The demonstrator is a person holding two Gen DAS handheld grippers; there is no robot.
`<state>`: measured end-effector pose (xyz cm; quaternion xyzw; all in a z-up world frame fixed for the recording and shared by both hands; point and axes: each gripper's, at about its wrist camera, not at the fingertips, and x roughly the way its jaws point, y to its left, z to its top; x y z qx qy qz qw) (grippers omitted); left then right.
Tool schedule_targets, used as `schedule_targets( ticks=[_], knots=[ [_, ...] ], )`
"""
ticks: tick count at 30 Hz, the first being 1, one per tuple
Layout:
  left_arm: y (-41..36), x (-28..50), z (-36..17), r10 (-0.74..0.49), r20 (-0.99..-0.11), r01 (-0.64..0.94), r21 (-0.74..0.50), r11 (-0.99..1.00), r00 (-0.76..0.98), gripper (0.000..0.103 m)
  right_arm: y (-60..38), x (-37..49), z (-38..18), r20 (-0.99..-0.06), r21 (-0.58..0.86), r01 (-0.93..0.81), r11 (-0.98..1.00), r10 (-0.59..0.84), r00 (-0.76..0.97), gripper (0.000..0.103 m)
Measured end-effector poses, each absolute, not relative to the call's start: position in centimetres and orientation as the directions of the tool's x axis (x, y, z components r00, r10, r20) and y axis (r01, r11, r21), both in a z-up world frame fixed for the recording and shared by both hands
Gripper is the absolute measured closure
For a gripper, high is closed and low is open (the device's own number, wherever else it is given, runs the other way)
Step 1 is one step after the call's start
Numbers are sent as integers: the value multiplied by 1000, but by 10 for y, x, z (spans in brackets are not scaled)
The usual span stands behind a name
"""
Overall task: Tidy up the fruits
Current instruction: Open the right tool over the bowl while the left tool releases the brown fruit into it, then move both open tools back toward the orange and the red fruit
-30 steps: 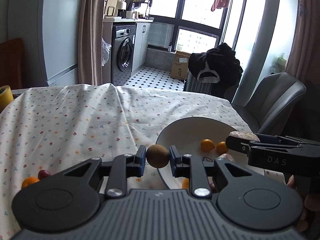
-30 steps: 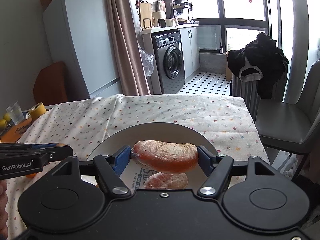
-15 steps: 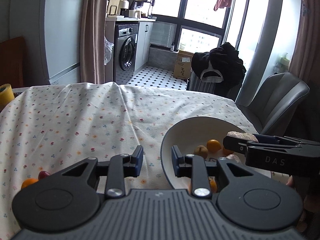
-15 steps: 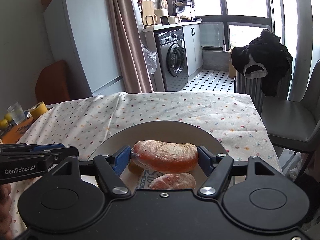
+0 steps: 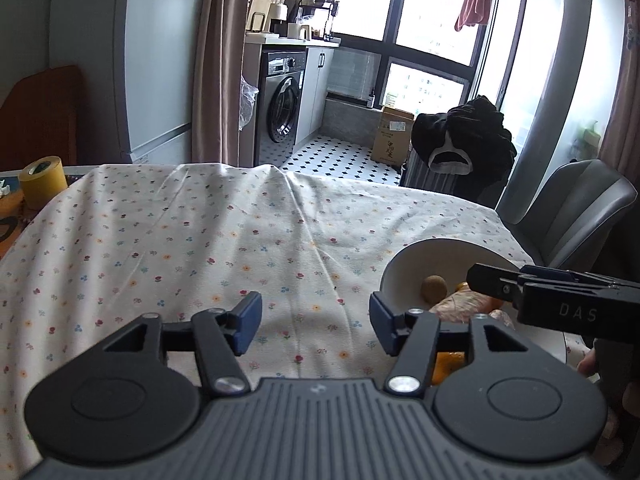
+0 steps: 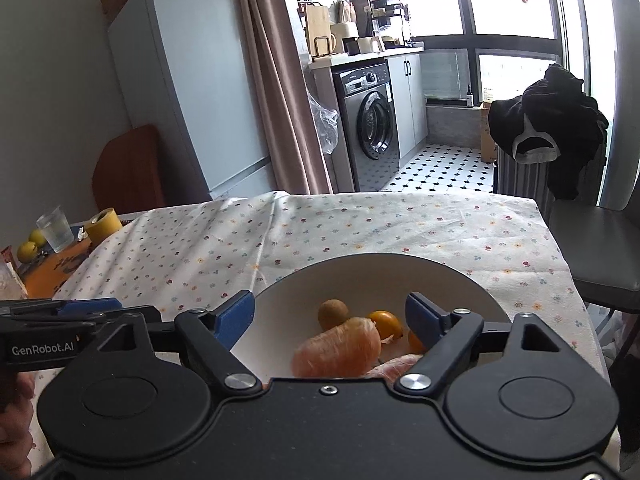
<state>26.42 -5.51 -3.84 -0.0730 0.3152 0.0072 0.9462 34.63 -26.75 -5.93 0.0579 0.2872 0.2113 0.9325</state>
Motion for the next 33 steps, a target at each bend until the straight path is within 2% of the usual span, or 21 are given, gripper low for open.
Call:
schedule_targets(
  ticks=[2,7,16,22,33],
  knots=[
    [-51,261,-36,-19,-589,-74,-135,988,808,29,-269,346,-59,-514,237,-349,907,422,747,21],
    [-40,254,-31,4,-571,-98,-134,986,821,19,-270,341,-59,-518,253,-335,907,420,746,21],
    [-18,237,-28,40,-568,-141,-135,981,822,14,-256,327,-56,-527,261,-356,897,441,726,16],
    [-5,223,-29,73,-577,-172,-119,978,814,13,-243,316,-58,-528,277,-378,883,469,708,8],
    [31,200,-32,107,-594,-241,-151,959,798,13,-223,303,-63,-524,310,-410,858,514,679,7]
  ],
)
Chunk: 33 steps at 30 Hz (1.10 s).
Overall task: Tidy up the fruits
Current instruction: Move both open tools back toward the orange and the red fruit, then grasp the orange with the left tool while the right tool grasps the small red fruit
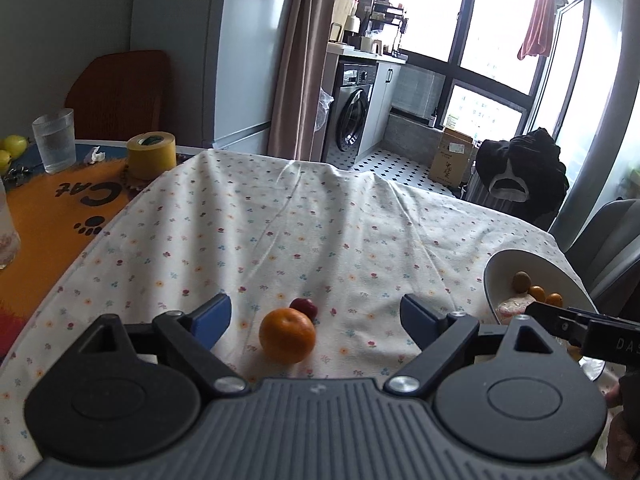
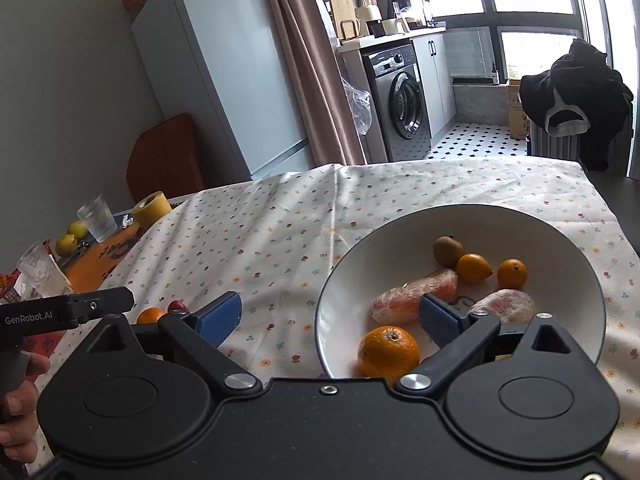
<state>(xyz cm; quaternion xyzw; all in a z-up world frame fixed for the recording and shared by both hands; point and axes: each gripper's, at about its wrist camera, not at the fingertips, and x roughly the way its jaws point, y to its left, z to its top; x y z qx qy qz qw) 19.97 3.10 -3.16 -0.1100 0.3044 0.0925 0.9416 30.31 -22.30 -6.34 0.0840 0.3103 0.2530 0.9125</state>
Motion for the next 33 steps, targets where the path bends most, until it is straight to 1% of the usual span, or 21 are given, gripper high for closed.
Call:
schedule_targets(
  ticks=[6,15,19,21,24,26,29,33],
  knots=[
    [50,190,-32,144,-588,-288,-158,945,796,13,-211,297,-62,-518,311,-442,841,540,664,7],
    [63,185,-40,161,-588,-311,-162,937,793,13,-190,292,-63,-524,302,-479,824,563,639,7],
    [67,189,-47,127,-607,-296,-186,937,785,16,-181,291,-64,-527,299,-495,816,574,627,7],
    [66,190,-50,120,-609,-288,-185,940,784,18,-176,290,-65,-530,292,-508,810,579,619,8],
    [63,195,-56,101,-618,-269,-185,945,780,25,-168,289,-66,-535,288,-524,802,588,606,9],
    [61,199,-60,91,-627,-264,-187,946,773,33,-162,289,-68,-541,287,-534,796,594,595,14],
    [60,204,-66,80,-635,-257,-191,947,768,39,-155,290,-70,-549,281,-547,788,600,582,16],
    [59,209,-71,67,-638,-249,-199,948,767,46,-145,293,-72,-561,276,-563,779,606,564,22]
  ],
)
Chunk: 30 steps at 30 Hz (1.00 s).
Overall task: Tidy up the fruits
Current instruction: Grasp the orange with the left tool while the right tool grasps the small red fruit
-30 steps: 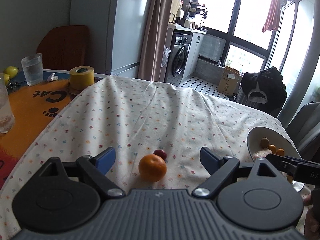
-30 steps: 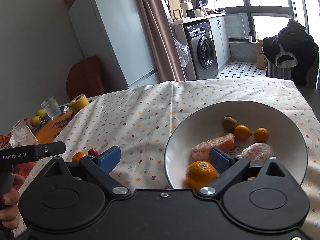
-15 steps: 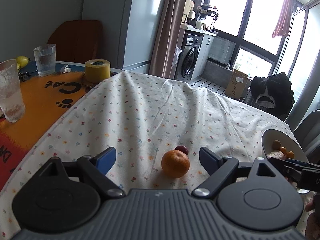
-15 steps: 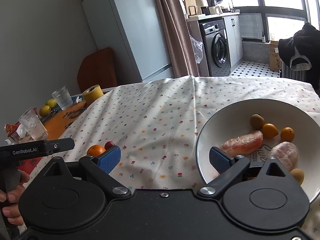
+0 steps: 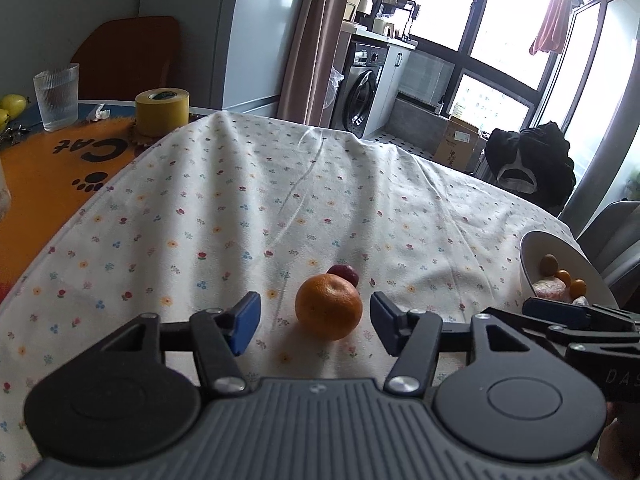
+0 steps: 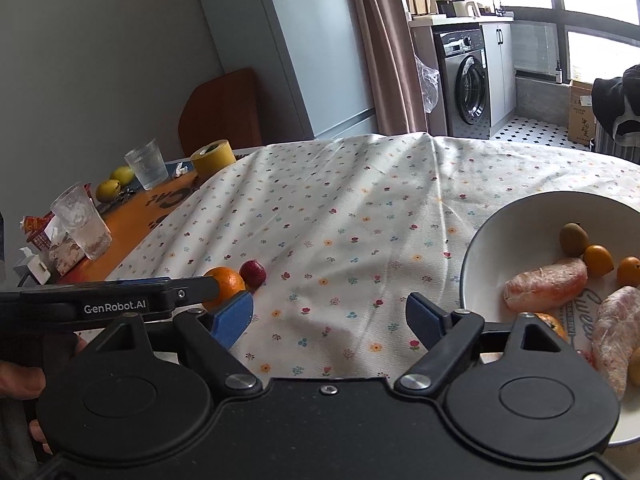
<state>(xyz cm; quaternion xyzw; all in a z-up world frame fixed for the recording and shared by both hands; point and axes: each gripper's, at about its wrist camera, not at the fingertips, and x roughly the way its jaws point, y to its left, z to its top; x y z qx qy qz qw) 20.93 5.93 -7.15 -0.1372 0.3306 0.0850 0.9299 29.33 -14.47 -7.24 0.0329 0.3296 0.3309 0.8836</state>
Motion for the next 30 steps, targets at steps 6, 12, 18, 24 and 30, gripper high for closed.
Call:
schedule_targets(
  ticks=[6,12,18,24,30],
  knots=[
    [61,218,-80,51,-647,-244,-212,946,761,49,-133,298,-77,-577,273,-575,771,610,543,27],
    [66,222,-86,-1,-646,-215,-256,942,764,64,-120,304,-80,-587,270,-592,759,617,524,31],
    [76,217,-83,32,-643,-246,-247,937,765,64,-105,307,-80,-588,267,-616,741,631,505,34],
    [88,210,-79,68,-638,-281,-239,929,767,64,-88,311,-81,-593,268,-637,723,645,482,39],
    [101,201,-75,107,-636,-316,-224,922,764,64,-73,312,-82,-597,258,-661,705,654,465,42]
  ],
)
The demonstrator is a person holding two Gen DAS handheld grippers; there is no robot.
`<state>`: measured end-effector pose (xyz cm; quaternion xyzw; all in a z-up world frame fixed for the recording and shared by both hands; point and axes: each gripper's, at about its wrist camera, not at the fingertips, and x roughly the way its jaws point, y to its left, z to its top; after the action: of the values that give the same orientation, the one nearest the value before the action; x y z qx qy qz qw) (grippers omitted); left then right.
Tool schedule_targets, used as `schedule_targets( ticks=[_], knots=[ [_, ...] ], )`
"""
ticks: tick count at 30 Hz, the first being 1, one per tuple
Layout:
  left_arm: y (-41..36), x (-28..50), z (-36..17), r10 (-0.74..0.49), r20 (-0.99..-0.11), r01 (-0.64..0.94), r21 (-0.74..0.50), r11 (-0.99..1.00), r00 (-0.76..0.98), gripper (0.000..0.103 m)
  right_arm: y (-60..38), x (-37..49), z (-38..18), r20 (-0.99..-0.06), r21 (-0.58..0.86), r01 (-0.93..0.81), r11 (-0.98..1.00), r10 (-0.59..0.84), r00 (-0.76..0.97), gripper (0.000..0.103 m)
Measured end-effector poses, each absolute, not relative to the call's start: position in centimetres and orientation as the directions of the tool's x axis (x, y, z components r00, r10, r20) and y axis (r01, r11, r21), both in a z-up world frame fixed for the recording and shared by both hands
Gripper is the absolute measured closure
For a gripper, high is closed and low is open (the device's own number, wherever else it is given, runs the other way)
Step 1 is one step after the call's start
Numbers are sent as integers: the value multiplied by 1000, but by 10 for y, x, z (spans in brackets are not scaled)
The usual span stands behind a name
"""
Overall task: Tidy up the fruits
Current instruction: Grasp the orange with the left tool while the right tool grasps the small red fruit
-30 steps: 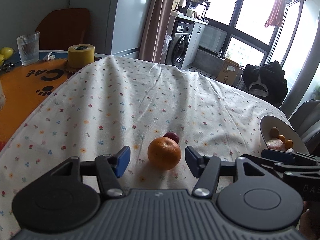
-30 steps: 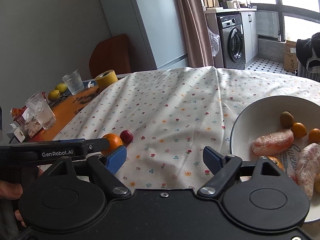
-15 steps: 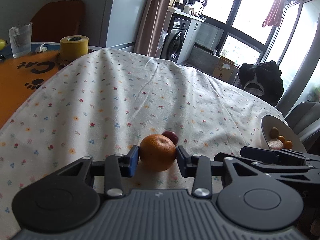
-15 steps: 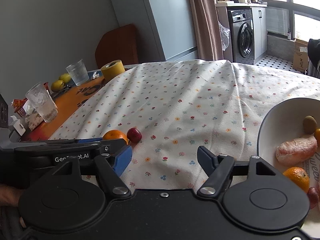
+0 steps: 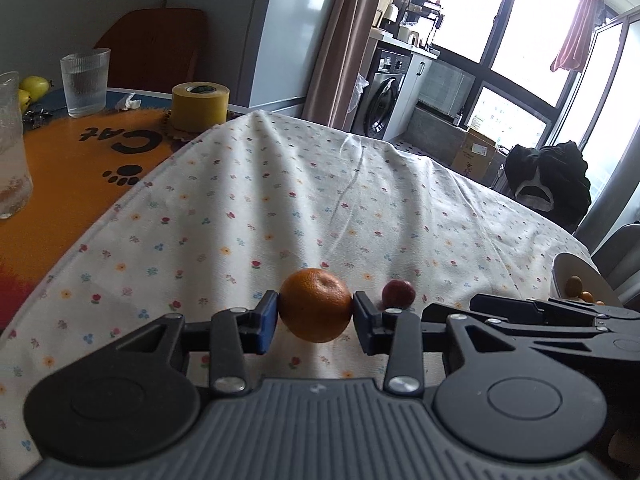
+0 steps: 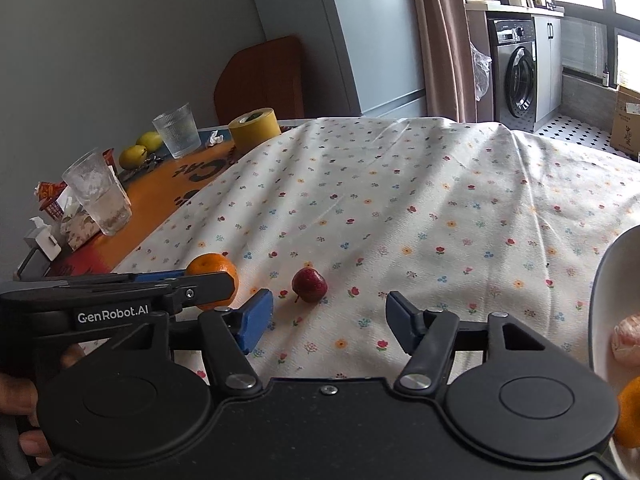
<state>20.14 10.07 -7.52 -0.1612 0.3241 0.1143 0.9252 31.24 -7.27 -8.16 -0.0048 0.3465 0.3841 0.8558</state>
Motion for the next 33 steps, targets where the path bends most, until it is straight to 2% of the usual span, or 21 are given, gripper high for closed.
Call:
schedule_targets(
  ticks=[5,15,17,19,33],
  knots=[
    [110,193,-74,143,-637,-354,-217,910,758,64,-59,315,-83,-607,243,-676,695,653,454,52],
    [116,186,-73,171,-634,-388,-220,895,754,64,-37,321,-85,-626,195,-696,691,634,455,57],
    [115,186,-73,170,-635,-387,-221,895,754,64,-31,323,-89,-642,180,-703,688,624,446,72],
    [114,186,-73,169,-635,-386,-220,896,754,64,-30,324,-92,-652,177,-699,693,615,444,81],
    [89,188,-66,138,-617,-342,-225,912,775,64,-77,312,-76,-608,196,-646,738,609,511,81]
  ],
)
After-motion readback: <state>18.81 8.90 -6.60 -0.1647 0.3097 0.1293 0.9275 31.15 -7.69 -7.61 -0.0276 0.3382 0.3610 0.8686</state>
